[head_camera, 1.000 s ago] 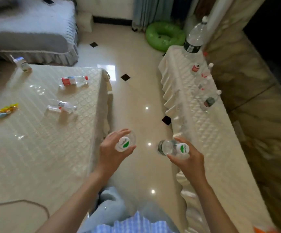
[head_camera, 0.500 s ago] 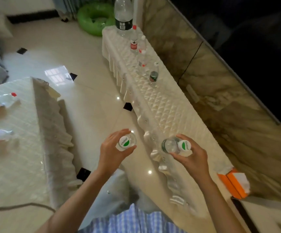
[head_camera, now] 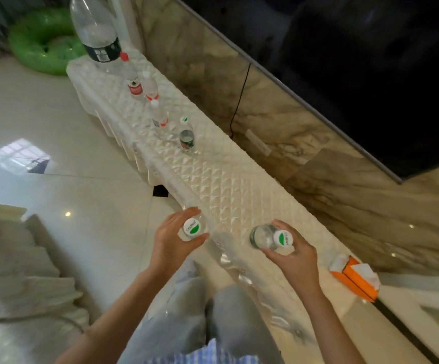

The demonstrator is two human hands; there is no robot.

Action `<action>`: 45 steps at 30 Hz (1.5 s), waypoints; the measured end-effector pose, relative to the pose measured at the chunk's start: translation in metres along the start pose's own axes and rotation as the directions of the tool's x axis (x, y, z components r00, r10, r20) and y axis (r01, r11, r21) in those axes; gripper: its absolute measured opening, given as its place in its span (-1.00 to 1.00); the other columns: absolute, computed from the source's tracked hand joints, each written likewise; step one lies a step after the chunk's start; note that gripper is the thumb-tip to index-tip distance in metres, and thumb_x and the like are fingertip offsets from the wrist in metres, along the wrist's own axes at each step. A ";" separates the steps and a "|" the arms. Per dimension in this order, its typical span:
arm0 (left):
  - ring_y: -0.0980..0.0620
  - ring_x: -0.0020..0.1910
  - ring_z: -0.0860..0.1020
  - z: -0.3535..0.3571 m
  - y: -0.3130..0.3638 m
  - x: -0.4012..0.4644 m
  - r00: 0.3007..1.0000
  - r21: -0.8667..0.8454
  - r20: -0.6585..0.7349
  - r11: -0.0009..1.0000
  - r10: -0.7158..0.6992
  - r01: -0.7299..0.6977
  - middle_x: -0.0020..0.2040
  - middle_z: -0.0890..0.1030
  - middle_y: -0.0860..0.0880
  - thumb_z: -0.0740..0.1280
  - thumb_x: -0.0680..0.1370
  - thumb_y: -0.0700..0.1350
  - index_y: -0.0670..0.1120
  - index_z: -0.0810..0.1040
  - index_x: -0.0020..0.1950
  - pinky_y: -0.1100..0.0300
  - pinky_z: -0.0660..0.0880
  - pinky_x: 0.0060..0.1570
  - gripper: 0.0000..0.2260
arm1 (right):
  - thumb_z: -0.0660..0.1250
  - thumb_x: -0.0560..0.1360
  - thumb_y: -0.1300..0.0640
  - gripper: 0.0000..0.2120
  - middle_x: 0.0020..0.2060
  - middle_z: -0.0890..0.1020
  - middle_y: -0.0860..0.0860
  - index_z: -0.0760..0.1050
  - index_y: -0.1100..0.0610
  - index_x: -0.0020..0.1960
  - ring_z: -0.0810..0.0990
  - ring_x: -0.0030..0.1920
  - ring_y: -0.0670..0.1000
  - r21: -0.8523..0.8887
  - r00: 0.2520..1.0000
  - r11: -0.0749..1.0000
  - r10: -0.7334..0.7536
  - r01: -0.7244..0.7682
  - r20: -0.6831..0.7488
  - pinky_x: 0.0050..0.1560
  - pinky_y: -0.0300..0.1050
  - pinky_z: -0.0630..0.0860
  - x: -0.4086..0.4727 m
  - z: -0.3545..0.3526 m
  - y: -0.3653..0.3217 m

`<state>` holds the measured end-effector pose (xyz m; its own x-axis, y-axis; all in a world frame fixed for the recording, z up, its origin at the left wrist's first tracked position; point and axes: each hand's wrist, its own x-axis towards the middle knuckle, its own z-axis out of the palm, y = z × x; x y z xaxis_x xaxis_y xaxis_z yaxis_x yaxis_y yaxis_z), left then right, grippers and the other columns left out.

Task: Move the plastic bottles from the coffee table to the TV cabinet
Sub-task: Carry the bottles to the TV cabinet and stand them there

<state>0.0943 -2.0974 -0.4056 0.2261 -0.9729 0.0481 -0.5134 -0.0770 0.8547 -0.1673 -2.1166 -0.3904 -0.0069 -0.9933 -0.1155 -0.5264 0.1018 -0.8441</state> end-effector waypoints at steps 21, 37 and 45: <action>0.17 0.04 0.53 0.104 -0.066 0.198 0.948 0.134 0.104 0.949 -0.300 0.286 0.13 0.56 0.16 0.58 0.28 -0.04 0.04 0.57 0.16 0.33 0.41 0.07 -0.53 | 0.60 0.23 0.13 -0.43 0.13 0.63 -0.04 0.53 0.04 0.20 0.58 0.11 -0.10 -0.156 0.995 0.983 0.096 -0.093 0.013 0.10 -0.33 0.46 0.214 0.082 0.069; 0.16 0.07 0.50 0.196 -0.133 0.250 0.922 0.127 0.088 0.923 -0.376 0.364 0.18 0.59 0.02 0.57 0.30 -0.10 -0.03 0.57 0.17 0.36 0.36 0.11 -0.53 | 0.58 0.26 0.16 -0.44 0.16 0.61 -0.02 0.51 0.05 0.22 0.55 0.17 -0.04 -0.178 0.977 0.962 0.213 -0.205 0.026 0.16 -0.17 0.49 0.277 0.127 0.155; 0.20 0.06 0.49 0.222 -0.143 0.249 0.927 0.109 0.100 0.931 -0.360 0.350 0.15 0.60 0.03 0.58 0.28 -0.14 -0.05 0.58 0.14 0.41 0.35 0.12 -0.54 | 0.59 0.25 0.16 -0.45 0.13 0.62 -0.05 0.52 0.05 0.20 0.56 0.16 -0.05 -0.191 0.983 0.966 0.184 -0.174 0.031 0.13 -0.14 0.51 0.281 0.126 0.180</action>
<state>0.0404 -2.3768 -0.6308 0.3117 -0.8964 -0.3151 -0.4888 -0.4356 0.7559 -0.1566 -2.3707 -0.6407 -0.0768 -0.9555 -0.2848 -0.6694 0.2612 -0.6955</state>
